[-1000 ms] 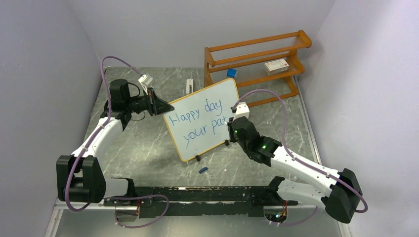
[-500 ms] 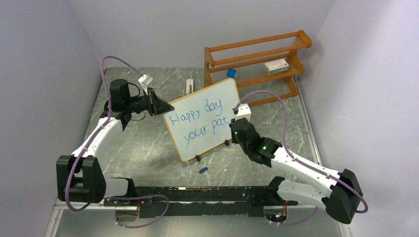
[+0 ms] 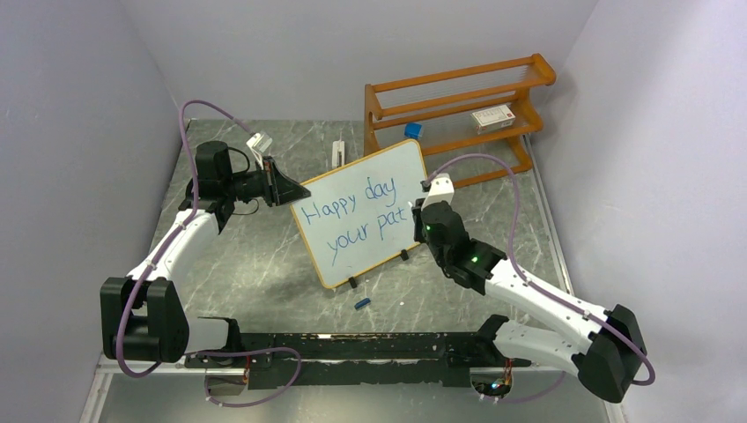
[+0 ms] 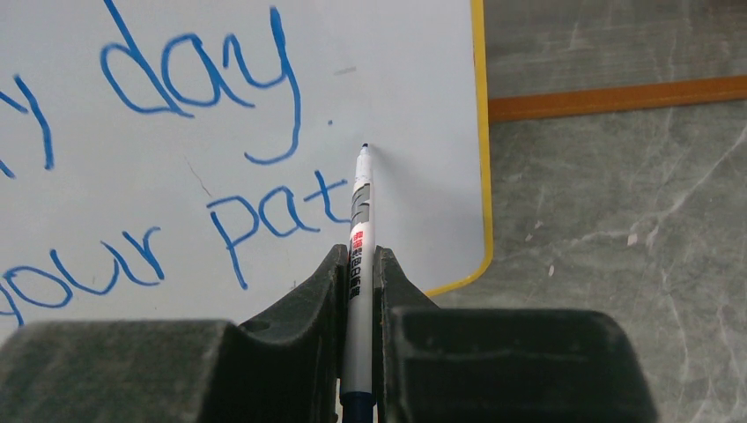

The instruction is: Write a sentence on the whiteboard

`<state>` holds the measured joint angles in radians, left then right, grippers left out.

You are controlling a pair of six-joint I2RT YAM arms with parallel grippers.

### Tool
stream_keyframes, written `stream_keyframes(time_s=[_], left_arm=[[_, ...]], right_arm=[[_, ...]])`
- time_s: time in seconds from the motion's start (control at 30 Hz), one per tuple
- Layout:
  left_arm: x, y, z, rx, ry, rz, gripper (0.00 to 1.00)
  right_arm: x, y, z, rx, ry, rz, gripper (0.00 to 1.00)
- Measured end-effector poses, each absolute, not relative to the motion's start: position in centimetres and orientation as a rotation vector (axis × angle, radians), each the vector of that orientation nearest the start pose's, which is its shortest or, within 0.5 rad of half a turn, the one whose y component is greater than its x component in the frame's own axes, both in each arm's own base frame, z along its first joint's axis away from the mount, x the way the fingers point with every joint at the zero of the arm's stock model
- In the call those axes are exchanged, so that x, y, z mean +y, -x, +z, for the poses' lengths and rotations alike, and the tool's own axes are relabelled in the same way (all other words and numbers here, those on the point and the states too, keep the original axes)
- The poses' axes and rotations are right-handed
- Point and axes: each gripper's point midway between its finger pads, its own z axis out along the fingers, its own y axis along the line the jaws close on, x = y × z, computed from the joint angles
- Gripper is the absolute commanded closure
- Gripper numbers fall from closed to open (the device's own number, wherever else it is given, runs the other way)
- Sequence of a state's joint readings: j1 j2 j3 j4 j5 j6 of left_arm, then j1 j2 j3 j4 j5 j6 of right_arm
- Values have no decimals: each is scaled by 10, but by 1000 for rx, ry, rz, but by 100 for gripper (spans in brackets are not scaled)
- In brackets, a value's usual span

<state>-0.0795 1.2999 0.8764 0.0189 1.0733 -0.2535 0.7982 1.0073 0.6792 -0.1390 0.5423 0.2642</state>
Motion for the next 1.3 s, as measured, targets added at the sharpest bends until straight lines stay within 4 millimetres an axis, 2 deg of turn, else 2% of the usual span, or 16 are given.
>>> stream_keyframes(time_s=[0.27,0.63,1.3], left_arm=[[-184,-304,226,1873,-553,-1265,95],[-184,-305,226,1875,-550,-1263,95],[-184,-305,226,1877,-549,-1264,95]], right_arm=[[180,-292,191,1918,193,177,100],[184,-293,185,1938,200,195,100],[171,-263,144,2110,221,191,100]])
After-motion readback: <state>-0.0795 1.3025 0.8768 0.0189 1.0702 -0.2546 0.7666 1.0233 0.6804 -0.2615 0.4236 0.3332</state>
